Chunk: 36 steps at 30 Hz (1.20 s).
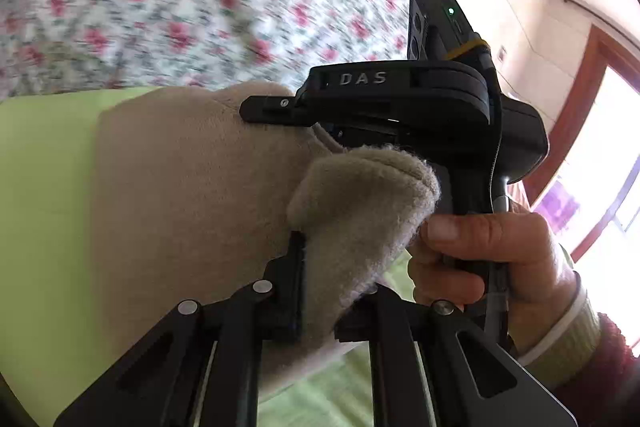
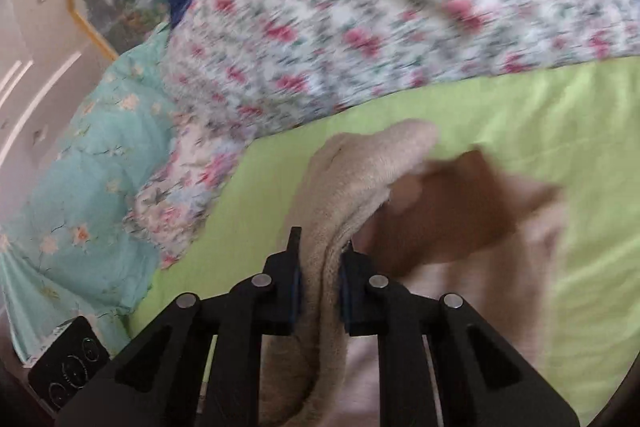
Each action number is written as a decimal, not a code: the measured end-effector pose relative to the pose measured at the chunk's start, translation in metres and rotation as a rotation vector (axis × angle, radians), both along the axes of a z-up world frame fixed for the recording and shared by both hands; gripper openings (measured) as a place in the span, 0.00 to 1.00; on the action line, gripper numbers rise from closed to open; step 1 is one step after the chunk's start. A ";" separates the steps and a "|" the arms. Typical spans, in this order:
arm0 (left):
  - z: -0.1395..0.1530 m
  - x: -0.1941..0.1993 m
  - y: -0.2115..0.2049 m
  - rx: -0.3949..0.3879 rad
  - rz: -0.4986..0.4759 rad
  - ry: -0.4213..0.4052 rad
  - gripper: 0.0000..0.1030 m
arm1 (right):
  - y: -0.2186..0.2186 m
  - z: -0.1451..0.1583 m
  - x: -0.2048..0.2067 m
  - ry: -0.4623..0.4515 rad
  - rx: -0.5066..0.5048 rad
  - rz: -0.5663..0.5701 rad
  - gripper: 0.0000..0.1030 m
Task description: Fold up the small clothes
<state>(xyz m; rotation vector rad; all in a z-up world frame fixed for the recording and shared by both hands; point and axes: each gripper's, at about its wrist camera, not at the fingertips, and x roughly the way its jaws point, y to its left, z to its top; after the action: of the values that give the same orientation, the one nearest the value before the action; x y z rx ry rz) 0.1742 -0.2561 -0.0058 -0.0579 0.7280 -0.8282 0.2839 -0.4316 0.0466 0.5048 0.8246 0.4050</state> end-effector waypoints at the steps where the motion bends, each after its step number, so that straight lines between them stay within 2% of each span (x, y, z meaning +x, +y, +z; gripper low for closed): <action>1: -0.007 0.001 -0.013 0.014 -0.017 0.015 0.10 | -0.007 -0.002 -0.001 0.008 -0.020 -0.015 0.16; 5: -0.045 0.002 -0.052 0.080 -0.073 0.081 0.10 | -0.043 -0.037 -0.007 0.085 -0.123 -0.076 0.16; 9: -0.074 0.001 -0.070 0.140 -0.080 0.119 0.11 | -0.058 -0.071 -0.007 0.151 -0.185 -0.092 0.16; 14: -0.078 -0.003 -0.065 0.149 -0.087 0.136 0.15 | -0.058 -0.077 -0.009 0.132 -0.210 -0.088 0.18; 18: -0.069 -0.004 -0.046 0.113 -0.114 0.235 0.39 | -0.056 -0.072 -0.018 0.117 -0.236 -0.106 0.18; 22: -0.051 -0.013 -0.007 0.093 -0.097 0.244 0.70 | -0.056 -0.066 -0.029 0.145 -0.234 -0.145 0.27; 23: -0.046 -0.014 0.006 0.080 -0.089 0.237 0.73 | -0.056 -0.063 -0.032 0.149 -0.235 -0.151 0.34; 24: -0.040 -0.014 0.021 0.067 -0.075 0.228 0.81 | -0.057 -0.060 -0.036 0.151 -0.229 -0.156 0.40; 25: -0.036 -0.009 0.032 0.057 -0.061 0.223 0.85 | -0.058 -0.058 -0.040 0.151 -0.217 -0.160 0.58; 26: -0.032 -0.007 0.041 0.046 -0.049 0.225 0.85 | -0.060 -0.056 -0.042 0.146 -0.199 -0.161 0.70; 27: -0.030 -0.003 0.051 0.035 -0.042 0.231 0.86 | -0.062 -0.054 -0.045 0.138 -0.173 -0.158 0.71; 30: -0.030 0.028 0.075 0.028 0.031 0.258 0.95 | -0.072 -0.055 -0.044 0.148 -0.078 -0.161 0.71; 33: -0.042 0.062 0.087 0.006 0.092 0.327 0.96 | -0.080 -0.063 -0.033 0.177 -0.025 -0.177 0.71; 36: -0.065 0.097 0.082 -0.030 0.094 0.422 0.96 | -0.081 -0.072 -0.024 0.202 -0.001 -0.173 0.71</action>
<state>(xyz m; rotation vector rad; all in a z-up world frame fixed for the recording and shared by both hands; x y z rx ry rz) 0.2715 -0.1740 -0.0711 -0.2991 1.1010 -0.7443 0.2598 -0.5129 -0.0256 0.6181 0.9671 0.1958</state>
